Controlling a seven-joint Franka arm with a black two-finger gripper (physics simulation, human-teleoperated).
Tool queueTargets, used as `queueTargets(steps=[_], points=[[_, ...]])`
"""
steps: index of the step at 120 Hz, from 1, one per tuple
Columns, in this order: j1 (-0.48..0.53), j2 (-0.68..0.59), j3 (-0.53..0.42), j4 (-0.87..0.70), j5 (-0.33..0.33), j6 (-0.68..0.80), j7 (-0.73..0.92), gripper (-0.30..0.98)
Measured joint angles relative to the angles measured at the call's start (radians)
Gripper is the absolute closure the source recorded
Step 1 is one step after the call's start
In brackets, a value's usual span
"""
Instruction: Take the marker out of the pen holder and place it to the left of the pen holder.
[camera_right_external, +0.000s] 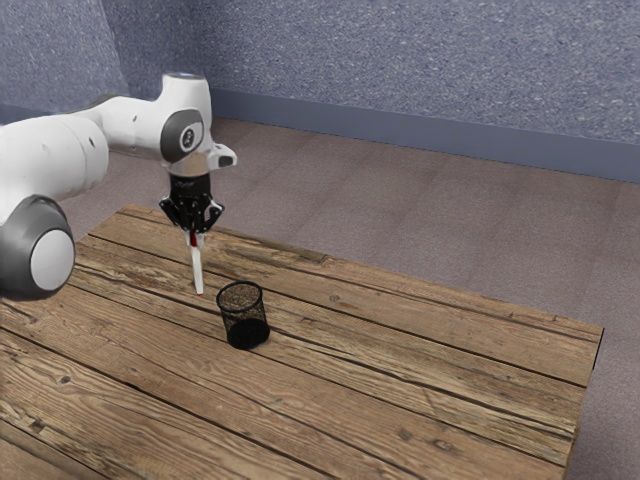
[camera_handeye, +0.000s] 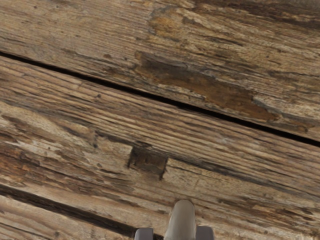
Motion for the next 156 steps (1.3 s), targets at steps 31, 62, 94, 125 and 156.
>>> queueTargets(steps=[31, 62, 94, 125, 156], points=[[0.023, 0.050, -0.032, 0.039, -0.023, -0.134, 0.134, 0.50], [0.008, -0.334, -0.026, -0.183, 0.012, -0.087, 0.220, 0.15], [-0.080, -0.936, -0.055, -0.451, 0.097, -0.055, 0.175, 0.04], [-0.116, -0.971, -0.113, -0.465, 0.148, -0.144, 0.069, 0.01], [-0.116, -0.972, -0.115, -0.467, 0.156, -0.169, -0.003, 0.00]])
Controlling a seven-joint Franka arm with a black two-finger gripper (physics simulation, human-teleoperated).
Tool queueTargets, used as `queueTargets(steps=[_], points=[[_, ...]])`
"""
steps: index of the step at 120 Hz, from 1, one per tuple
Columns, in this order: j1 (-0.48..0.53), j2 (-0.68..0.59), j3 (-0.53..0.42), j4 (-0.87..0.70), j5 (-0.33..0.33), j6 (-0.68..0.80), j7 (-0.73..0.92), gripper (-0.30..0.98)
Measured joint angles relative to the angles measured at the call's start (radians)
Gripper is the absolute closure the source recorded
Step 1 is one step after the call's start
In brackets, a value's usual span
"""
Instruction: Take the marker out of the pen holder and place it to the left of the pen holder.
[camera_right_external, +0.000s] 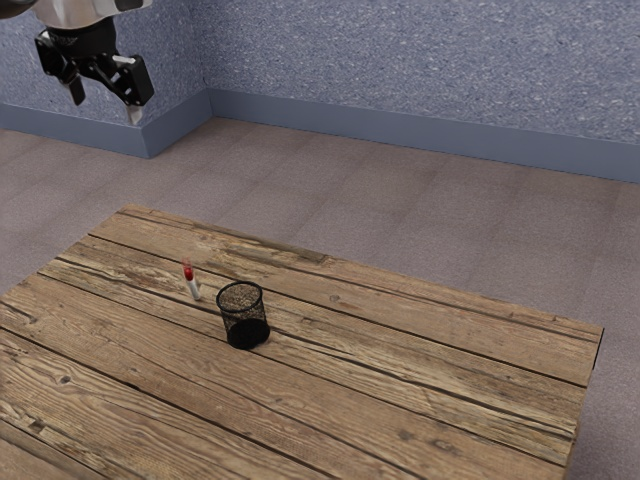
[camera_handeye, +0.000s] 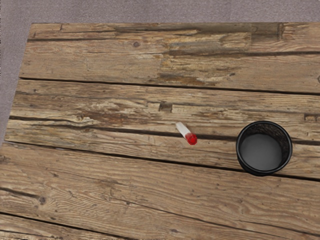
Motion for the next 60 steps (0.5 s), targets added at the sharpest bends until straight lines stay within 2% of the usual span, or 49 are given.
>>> queueTargets(steps=[28, 40, 60], points=[[0.000, 0.006, 0.000, 0.005, 0.000, -0.008, -0.043, 0.00], [-0.009, 0.058, 0.004, 0.067, -0.004, -0.031, -0.058, 0.00], [-0.075, 0.112, 0.045, 0.119, -0.019, -0.063, -0.077, 0.00]])
